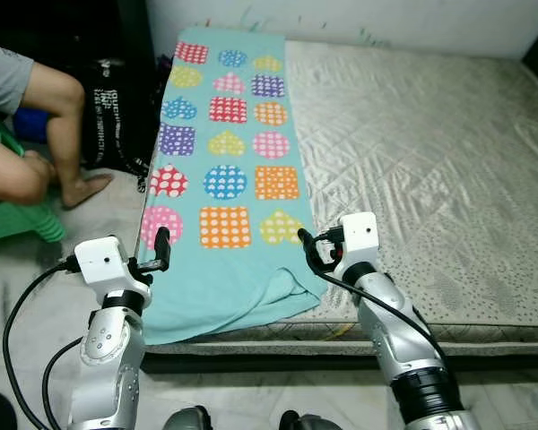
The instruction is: Clean up the room
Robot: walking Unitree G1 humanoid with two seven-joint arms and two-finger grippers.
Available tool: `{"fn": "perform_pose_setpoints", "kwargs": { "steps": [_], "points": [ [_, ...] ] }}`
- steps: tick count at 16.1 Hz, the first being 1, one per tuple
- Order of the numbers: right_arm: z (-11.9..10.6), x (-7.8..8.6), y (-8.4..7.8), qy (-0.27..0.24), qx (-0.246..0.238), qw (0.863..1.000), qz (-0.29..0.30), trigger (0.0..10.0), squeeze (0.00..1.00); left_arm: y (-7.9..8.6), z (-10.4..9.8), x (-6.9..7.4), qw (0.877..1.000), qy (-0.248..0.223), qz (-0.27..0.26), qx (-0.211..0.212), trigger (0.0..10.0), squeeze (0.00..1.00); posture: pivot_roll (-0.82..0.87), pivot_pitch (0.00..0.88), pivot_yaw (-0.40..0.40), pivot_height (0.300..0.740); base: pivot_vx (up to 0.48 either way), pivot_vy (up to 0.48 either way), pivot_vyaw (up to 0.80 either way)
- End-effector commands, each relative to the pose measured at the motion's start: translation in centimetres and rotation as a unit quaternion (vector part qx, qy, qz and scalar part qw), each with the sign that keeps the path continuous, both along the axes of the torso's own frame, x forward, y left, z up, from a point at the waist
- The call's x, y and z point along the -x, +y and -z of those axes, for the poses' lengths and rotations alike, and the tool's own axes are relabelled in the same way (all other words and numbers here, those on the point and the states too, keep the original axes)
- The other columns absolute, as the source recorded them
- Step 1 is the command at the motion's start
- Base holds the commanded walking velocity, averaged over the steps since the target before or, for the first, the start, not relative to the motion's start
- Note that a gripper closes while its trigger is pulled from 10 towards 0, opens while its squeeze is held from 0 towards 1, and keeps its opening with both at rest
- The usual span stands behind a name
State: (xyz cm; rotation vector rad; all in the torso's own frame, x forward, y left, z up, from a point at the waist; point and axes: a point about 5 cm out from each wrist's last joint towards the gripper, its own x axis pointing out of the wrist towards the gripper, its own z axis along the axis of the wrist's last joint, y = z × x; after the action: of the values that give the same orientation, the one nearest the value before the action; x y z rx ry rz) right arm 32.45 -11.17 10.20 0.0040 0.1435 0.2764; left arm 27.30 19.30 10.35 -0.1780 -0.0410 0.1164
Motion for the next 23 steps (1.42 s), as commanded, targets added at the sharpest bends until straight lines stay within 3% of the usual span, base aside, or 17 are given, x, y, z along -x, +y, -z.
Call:
{"fn": "perform_pose_setpoints", "kwargs": {
  "steps": [1, 9, 16, 23],
  "points": [
    [-0.1, 0.0, -0.5, 0.002, -0.007, 1.000, 0.006, 10.0, 0.00, 0.0, -0.4, 0.0, 1.000, -0.003, -0.003, 0.003, 10.0, 0.00, 0.12, 0.209, -0.078, 0.740, 0.000, 0.000, -0.80],
    [0.0, 0.2, -0.4, 0.003, 0.001, 1.000, 0.001, 10.0, 0.00, 0.7, -0.6, -0.3, 1.000, -0.004, -0.008, -0.001, 10.0, 0.00, 0.11, 0.222, -0.081, 0.740, 0.000, 0.000, -0.15],
    [0.1, 0.6, -0.1, 0.004, -0.004, 1.000, -0.015, 10.0, 0.00, -0.3, -0.1, 0.0, 1.000, 0.004, 0.003, 0.007, 10.0, 0.00, 0.10, 0.229, -0.077, 0.740, 0.000, 0.000, 0.00],
    [0.2, 0.7, 0.0, 0.006, -0.004, 1.000, -0.021, 10.0, 0.00, -0.2, -0.1, -0.1, 1.000, 0.005, 0.005, 0.004, 10.0, 0.00, 0.10, 0.223, -0.072, 0.662, 0.000, 0.000, 0.00]
  ]
}}
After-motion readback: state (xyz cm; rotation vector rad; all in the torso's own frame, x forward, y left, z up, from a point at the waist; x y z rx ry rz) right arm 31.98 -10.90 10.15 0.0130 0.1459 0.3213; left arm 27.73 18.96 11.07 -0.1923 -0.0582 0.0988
